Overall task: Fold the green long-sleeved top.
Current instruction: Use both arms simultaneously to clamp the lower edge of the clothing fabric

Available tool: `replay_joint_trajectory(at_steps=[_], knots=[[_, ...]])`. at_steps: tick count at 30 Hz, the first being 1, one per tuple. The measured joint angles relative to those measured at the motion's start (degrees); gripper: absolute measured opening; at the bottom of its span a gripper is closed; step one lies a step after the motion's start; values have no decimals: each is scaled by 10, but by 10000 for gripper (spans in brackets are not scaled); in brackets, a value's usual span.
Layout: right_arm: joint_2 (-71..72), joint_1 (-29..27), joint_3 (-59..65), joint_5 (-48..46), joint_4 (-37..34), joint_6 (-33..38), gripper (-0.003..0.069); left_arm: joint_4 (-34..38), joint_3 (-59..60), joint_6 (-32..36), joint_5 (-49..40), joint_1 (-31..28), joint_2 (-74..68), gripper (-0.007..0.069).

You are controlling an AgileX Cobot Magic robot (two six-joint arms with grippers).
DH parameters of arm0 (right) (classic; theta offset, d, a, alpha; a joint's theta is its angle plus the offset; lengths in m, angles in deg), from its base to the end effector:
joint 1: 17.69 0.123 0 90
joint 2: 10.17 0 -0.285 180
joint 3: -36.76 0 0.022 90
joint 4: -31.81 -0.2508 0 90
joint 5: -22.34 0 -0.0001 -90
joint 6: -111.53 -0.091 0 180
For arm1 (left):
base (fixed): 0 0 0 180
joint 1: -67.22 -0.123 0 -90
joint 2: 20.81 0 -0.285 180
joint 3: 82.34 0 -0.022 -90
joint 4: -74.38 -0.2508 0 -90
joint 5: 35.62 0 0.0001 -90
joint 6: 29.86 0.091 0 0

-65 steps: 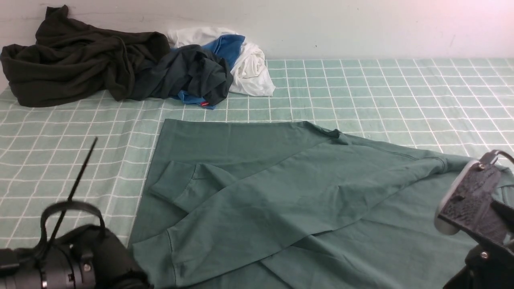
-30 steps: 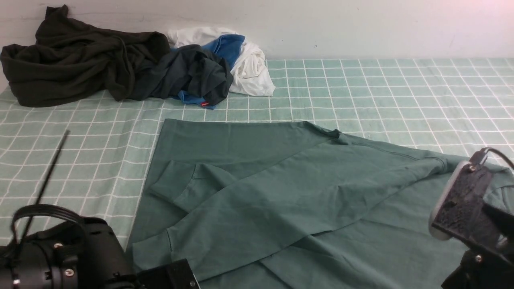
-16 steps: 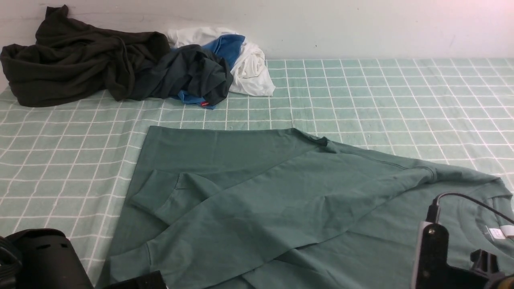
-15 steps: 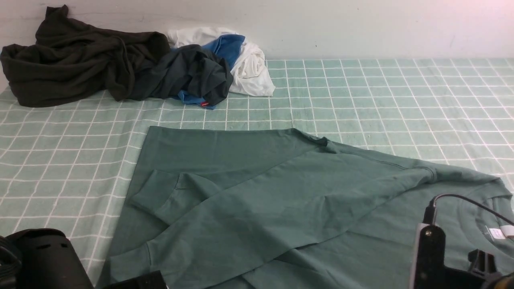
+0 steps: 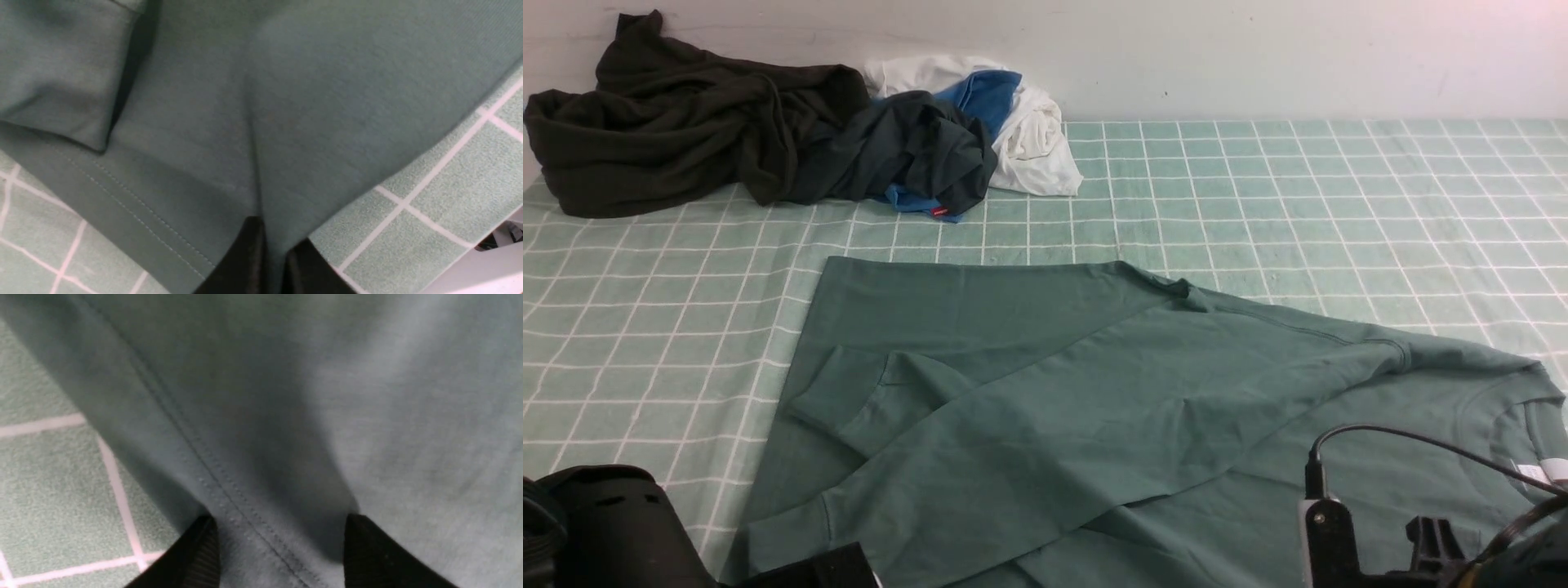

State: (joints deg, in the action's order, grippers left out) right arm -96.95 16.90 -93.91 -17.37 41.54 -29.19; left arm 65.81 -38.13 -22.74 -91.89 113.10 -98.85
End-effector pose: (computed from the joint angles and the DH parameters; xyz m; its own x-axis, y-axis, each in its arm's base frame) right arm 0.1545 0.0946 0.1519 -0.1556 -0.9875 0.0237 -0.9797 0.1512 -0.1320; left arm 0.1247 -0.1124 0.1963 -0.5345 0.8452 -0.0048 0.8379 0.5306 0.1276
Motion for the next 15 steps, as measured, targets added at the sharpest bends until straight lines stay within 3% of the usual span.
replay_joint_trajectory(at_steps=[9,15], knots=[[3,1,0,-20,-7,22,285,0,0,0,8,0,0,6],[21,1,5,-55,-7,23,269,0,0,2,8,0,0,6]])
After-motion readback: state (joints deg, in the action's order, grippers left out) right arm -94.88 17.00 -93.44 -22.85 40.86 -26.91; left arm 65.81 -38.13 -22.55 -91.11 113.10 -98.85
